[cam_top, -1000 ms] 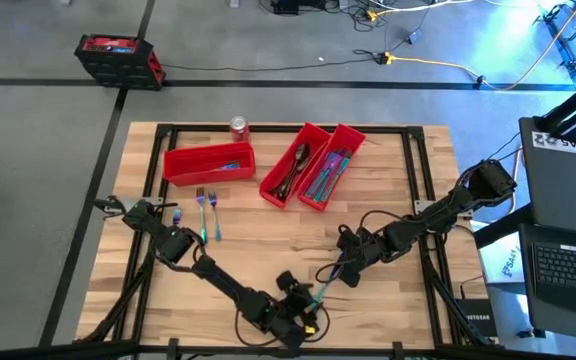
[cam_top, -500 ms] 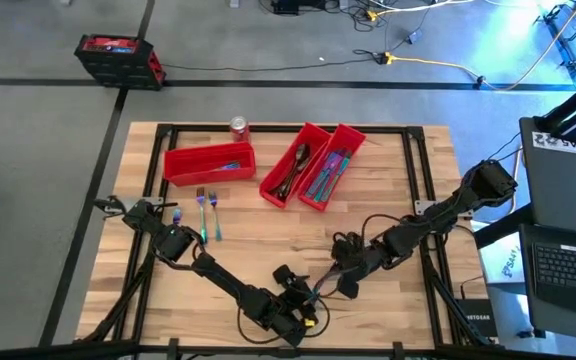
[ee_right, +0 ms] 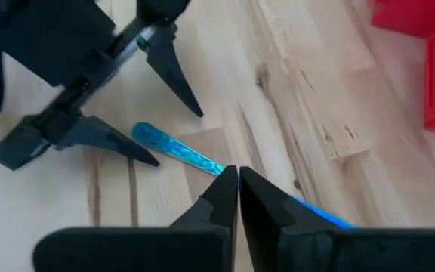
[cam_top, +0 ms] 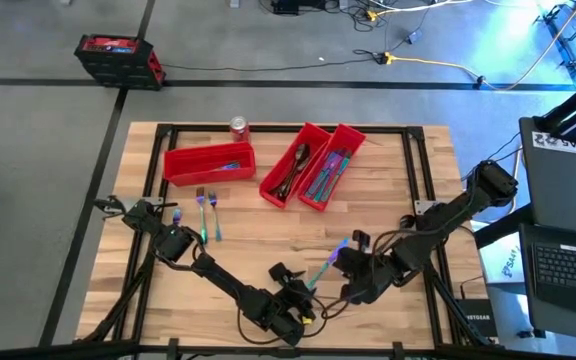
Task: Sort silverware
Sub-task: Put the blue table knife into the right red bin
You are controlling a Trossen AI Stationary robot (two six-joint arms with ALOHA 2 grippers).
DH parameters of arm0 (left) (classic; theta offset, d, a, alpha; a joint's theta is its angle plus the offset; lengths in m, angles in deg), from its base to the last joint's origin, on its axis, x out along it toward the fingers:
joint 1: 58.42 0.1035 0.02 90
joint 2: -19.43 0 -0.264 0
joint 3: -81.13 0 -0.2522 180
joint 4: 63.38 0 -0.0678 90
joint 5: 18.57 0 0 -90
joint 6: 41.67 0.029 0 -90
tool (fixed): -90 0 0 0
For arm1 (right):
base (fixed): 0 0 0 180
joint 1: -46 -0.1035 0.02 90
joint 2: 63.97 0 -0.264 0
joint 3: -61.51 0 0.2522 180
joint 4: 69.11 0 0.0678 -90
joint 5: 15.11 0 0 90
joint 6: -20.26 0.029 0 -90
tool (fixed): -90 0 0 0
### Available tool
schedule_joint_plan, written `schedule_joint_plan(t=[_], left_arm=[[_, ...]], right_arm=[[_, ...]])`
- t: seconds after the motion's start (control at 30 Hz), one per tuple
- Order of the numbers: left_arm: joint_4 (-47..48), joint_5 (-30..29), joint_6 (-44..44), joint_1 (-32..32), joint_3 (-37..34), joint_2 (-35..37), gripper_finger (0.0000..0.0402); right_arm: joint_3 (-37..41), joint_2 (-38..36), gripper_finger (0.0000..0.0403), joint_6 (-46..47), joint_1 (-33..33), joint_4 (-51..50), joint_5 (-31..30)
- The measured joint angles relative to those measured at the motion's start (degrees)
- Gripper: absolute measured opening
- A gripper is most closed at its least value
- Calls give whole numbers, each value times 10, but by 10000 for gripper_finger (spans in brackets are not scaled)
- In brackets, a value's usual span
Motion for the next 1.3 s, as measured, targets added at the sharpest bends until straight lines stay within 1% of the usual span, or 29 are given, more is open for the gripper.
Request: schedule_joint_plan(t=[0.07, 0.2, 0.27, 0.37, 0.5, 0.7, 0.83, 0.97, 1.1, 1.3], left_arm=[[-9, -19, -1, -3, -1, 2, 264], [-17, -30, 29, -12, -2, 6, 264], [-17, -30, 25, -16, -2, 7, 264], [-18, -27, -14, -19, -2, 7, 264], [-42, -27, -81, -14, -2, 3, 264], [-58, -35, -115, -5, -1, -9, 264], [-71, -51, -149, -3, 1, -20, 264], [-96, -68, -121, -4, 1, -31, 264], [-100, -73, -102, -5, 1, -37, 264], [-100, -63, -75, -5, 1, -38, 264]], right_arm=[[-6, 0, 0, 1, -4, 2, -3], [-12, 0, 0, 2, -4, 0, -5], [-13, 0, 0, 1, -4, 1, -5], [-13, 0, 0, -2, -3, 0, -10], [-13, 0, 0, -3, -3, 0, -15], [-13, 0, 0, -15, -2, 2, -17], [-13, 0, 0, -17, -2, 1, -17], [-13, 0, 0, -18, -2, 1, -19], [-13, 0, 0, -29, -2, 2, -19], [-13, 0, 0, -32, -2, 2, -20]])
